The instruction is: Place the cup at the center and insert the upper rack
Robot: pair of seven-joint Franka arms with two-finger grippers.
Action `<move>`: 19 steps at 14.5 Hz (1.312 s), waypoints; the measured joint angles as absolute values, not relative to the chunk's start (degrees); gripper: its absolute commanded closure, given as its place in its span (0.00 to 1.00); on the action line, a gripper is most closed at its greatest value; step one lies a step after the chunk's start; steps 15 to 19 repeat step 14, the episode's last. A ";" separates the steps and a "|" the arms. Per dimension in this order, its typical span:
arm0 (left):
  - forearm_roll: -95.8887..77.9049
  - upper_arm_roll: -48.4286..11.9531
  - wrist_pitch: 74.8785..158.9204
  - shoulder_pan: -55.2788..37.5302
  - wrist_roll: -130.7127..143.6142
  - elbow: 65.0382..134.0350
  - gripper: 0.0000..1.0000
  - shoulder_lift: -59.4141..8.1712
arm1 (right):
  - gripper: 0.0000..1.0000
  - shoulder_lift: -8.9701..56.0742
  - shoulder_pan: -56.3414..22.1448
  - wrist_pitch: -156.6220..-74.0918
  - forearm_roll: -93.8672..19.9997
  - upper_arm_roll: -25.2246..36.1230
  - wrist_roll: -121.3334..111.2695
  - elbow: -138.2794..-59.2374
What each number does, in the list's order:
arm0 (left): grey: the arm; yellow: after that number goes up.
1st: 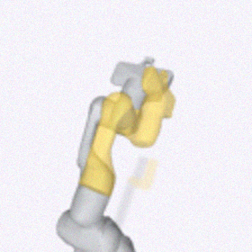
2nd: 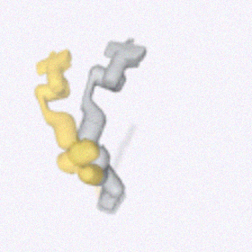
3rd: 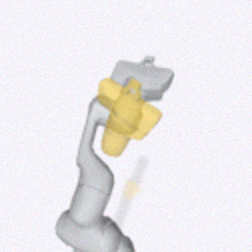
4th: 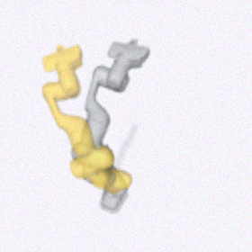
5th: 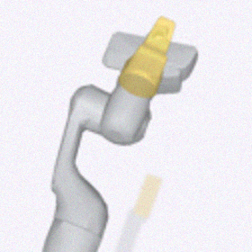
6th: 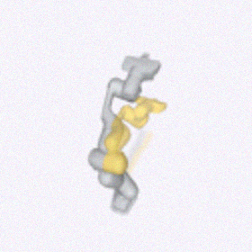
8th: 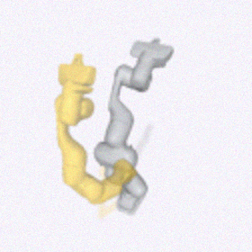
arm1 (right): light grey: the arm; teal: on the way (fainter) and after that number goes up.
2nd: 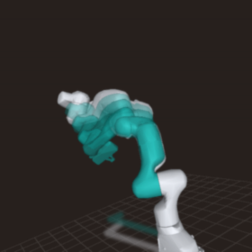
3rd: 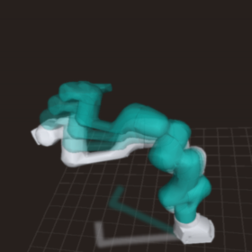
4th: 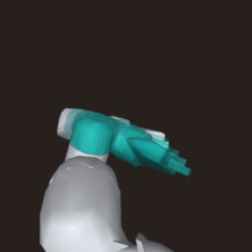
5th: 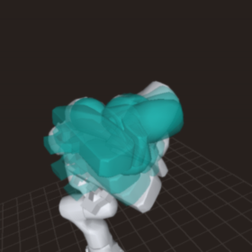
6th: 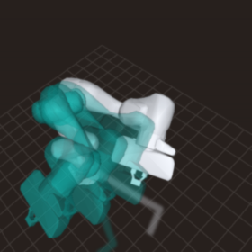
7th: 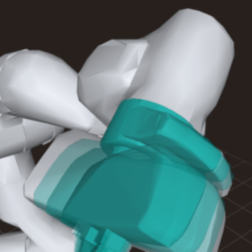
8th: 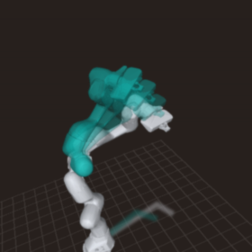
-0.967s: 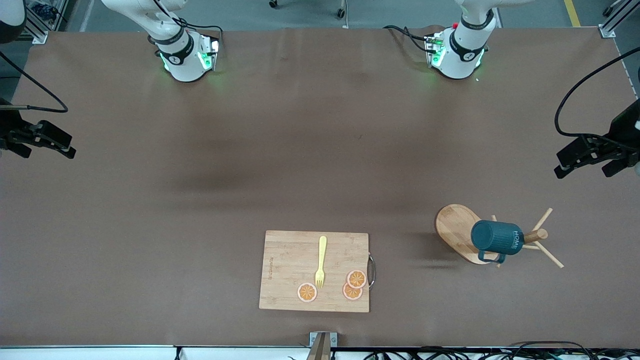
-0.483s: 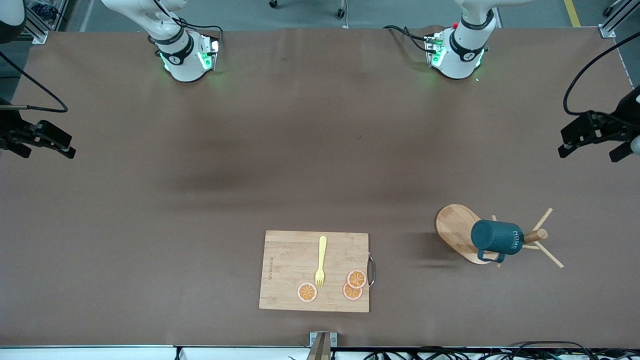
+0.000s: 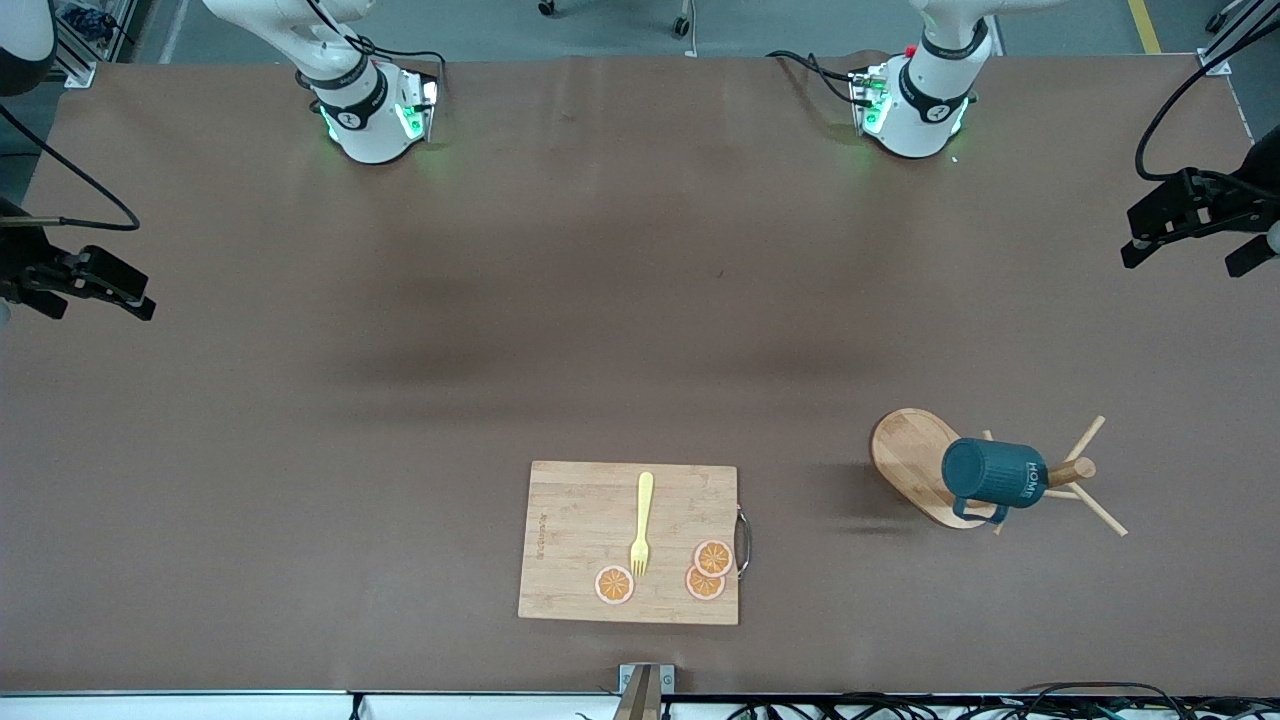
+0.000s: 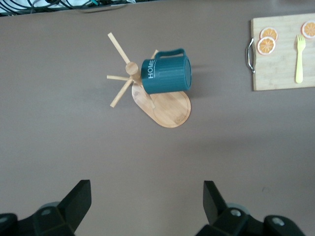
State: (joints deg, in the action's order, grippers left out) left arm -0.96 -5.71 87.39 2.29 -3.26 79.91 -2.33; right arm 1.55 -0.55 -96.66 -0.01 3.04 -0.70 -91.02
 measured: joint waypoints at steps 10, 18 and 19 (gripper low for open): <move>-2.52 -5.37 85.66 3.86 -3.42 80.44 0.00 -2.52 | 0.00 1.55 -0.55 -96.66 -0.01 3.04 -0.70 -90.95; -2.53 -5.37 85.66 3.86 -3.42 80.44 0.00 -2.52 | 0.00 1.55 -0.55 -96.66 -0.01 3.04 -0.69 -90.70; -2.53 -5.37 85.66 3.86 -3.42 80.44 0.00 -2.52 | 0.00 1.55 -0.55 -96.66 -0.01 3.04 -0.69 -90.70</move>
